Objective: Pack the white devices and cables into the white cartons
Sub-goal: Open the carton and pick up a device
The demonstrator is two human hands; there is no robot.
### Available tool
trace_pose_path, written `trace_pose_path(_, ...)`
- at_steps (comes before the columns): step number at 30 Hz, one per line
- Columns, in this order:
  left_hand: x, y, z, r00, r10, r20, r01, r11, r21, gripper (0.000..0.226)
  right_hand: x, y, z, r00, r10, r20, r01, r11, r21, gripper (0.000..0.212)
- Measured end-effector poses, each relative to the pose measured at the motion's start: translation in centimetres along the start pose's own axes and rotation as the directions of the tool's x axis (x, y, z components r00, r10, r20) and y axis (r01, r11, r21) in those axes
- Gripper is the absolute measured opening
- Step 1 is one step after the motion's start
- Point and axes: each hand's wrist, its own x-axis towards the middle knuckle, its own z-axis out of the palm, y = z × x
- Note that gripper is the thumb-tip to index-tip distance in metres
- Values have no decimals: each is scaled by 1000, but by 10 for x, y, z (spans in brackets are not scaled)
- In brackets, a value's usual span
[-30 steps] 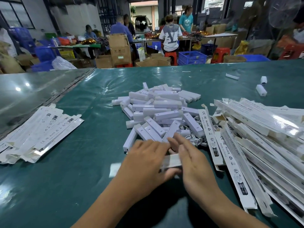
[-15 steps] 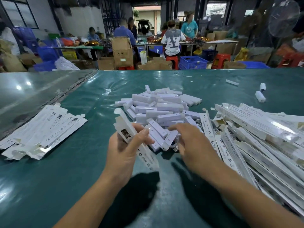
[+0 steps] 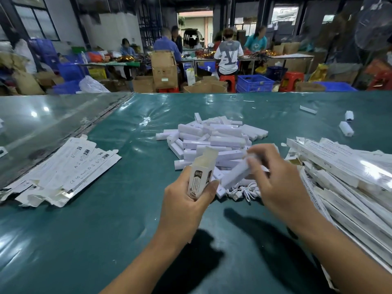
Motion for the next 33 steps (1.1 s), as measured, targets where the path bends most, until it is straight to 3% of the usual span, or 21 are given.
trace_pose_path(2,0,1,-2,999,16,28,-18,998,64,30,1,3,-8,975,221,-17,-205,930,306,18)
trace_pose_path(5,0,-2,-2,991,31,134,-50,989,140,54,-5,11,-8,908,416,50,-390,795,465,32)
trace_pose_path(7,2,-2,-4,978,123,169,-156,968,195,68,-11,15,-6,895,438,85,-420,764,490,35)
trace_pose_path(10,6,-1,-7,937,304,170,-343,895,286,71,-15,20,-10,893,434,119,-431,748,504,23)
trace_pose_path(14,7,0,-7,902,412,132,-431,834,344,70,-10,22,-26,860,490,144,-473,659,584,13)
trace_pose_path(18,6,-1,-6,833,504,227,-553,759,345,60,-4,16,-38,869,487,90,-401,584,706,17)
trace_pose_path(21,4,-3,-3,793,527,306,-609,716,342,61,-5,8,-45,916,400,26,-299,638,710,16)
trace_pose_path(25,2,-4,-1,744,560,365,-666,662,343,60,-13,-4,-51,979,189,-82,-143,911,386,30)
trace_pose_path(29,2,-3,3,764,558,323,-644,682,347,62,-17,-16,-50,992,31,-123,13,942,336,10)
trace_pose_path(33,-1,-2,3,782,553,288,-623,696,357,56,-18,-20,-48,997,52,-51,-29,927,374,9)
